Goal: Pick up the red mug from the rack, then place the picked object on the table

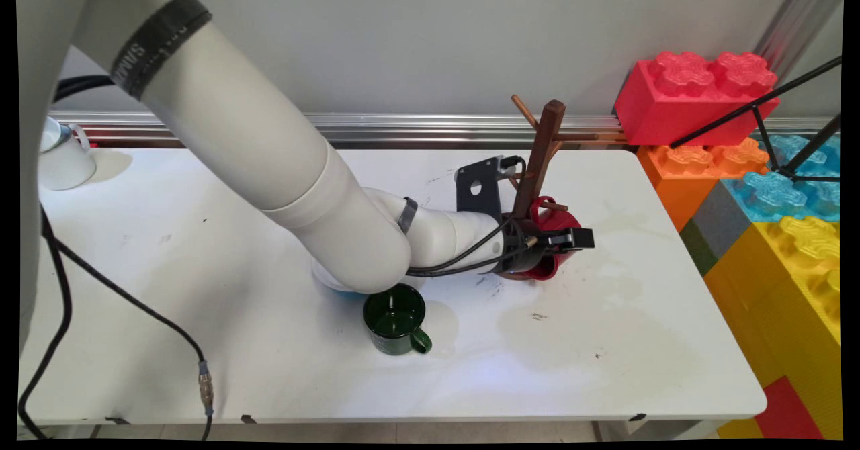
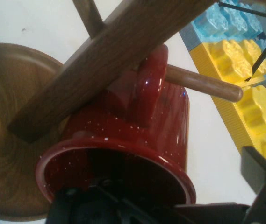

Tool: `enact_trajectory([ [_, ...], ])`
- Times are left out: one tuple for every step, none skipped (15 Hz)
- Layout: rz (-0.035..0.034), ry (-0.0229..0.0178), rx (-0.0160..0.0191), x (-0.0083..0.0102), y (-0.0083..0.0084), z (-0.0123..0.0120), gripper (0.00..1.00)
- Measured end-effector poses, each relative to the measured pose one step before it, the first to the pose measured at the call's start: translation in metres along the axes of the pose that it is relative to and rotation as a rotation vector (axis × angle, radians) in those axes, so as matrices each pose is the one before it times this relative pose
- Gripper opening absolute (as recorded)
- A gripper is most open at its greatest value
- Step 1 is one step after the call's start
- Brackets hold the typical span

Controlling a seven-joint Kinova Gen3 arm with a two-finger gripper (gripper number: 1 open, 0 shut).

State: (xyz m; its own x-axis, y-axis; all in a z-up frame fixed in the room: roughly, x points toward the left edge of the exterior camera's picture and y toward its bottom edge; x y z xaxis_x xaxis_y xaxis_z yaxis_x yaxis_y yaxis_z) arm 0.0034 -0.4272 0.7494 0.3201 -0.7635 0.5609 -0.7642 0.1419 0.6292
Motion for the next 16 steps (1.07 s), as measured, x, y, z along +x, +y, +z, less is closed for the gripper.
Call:
enact_trajectory([
  [-0.00665,0.00211,0.00149,0.00015,-0.00019,-0.00034,0.00],
  [-0.00418,0.00181,0.00088,0.00022,-0.00008,-0.00028,0.00],
  [-0.00642,0.00268,0.00153,0.00030,-0.00033,-0.00055,0.00],
  [-0.00401,0.00153,0.00087,0.00014,-0.00015,-0.00032,0.00],
  [-0.00567,0.00201,0.00155,0.00017,-0.00032,-0.00053,0.00],
  [-0.00421,0.00152,0.00080,0.00014,-0.00023,-0.00038,0.00],
  [-0.00765,0.00294,0.00106,0.00003,-0.00052,-0.00093,0.00],
  [-0.00483,0.00170,0.00047,0.00002,-0.00026,-0.00067,0.00],
  [-0.00646,0.00041,0.00060,-0.00058,-0.00046,-0.00127,0.00],
  [-0.00460,0.00079,0.00135,-0.00027,-0.00064,-0.00102,0.00],
  [-0.00644,0.00004,0.00241,-0.00088,-0.00079,-0.00173,0.00],
  [-0.00716,0.00001,0.00192,-0.00095,-0.00117,-0.00248,0.00],
  [-0.00561,-0.00140,-0.00118,-0.00103,-0.00044,-0.00213,0.00],
  [-0.00452,-0.00126,-0.00389,-0.00109,-0.00010,-0.00247,0.00],
  [-0.00295,-0.00021,-0.00287,-0.00026,0.00004,-0.00134,0.00],
  [-0.00409,0.00100,-0.00713,0.00011,0.00080,-0.00164,0.00],
])
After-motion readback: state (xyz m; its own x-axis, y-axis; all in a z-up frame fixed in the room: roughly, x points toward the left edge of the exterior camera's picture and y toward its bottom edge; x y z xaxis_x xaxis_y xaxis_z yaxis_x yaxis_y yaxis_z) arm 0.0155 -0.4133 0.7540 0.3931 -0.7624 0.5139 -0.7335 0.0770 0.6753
